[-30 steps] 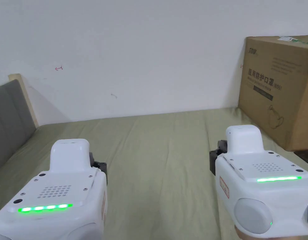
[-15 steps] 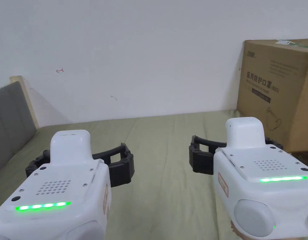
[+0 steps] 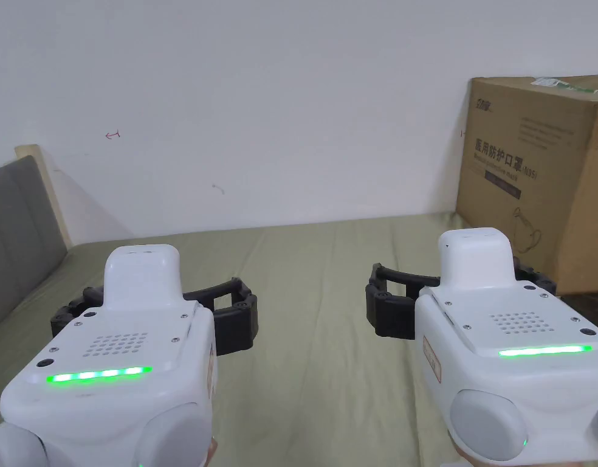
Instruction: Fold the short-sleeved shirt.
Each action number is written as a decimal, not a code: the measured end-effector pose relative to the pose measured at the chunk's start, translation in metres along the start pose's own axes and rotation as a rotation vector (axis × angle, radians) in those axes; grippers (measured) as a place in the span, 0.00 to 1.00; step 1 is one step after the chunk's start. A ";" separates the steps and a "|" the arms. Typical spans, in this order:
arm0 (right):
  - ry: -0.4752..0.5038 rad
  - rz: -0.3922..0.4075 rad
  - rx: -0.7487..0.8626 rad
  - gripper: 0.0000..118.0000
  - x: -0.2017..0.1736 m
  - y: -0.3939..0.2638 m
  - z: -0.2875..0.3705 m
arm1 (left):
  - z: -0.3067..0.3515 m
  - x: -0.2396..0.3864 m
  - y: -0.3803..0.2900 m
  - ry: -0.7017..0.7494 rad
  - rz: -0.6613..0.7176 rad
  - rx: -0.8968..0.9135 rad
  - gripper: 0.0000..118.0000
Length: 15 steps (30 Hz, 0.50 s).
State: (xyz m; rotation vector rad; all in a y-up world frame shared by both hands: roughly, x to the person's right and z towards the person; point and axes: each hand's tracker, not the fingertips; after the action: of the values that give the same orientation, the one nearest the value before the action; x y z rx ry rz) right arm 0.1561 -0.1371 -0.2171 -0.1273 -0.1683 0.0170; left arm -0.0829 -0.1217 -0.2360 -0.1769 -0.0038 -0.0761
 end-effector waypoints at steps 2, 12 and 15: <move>0.001 -0.005 0.006 0.94 0.001 0.000 0.000 | 0.004 0.001 -0.002 0.018 -0.028 0.034 0.97; 0.004 0.011 0.012 0.94 -0.002 -0.001 0.000 | 0.003 -0.003 -0.009 -0.039 0.012 0.022 0.97; 0.004 0.013 0.010 0.94 -0.002 0.000 -0.001 | 0.001 -0.006 -0.007 -0.046 0.031 0.021 0.97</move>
State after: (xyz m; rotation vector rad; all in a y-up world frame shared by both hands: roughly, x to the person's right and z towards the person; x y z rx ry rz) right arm 0.1540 -0.1377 -0.2184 -0.1188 -0.1635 0.0303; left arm -0.0895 -0.1280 -0.2334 -0.1579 -0.0474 -0.0415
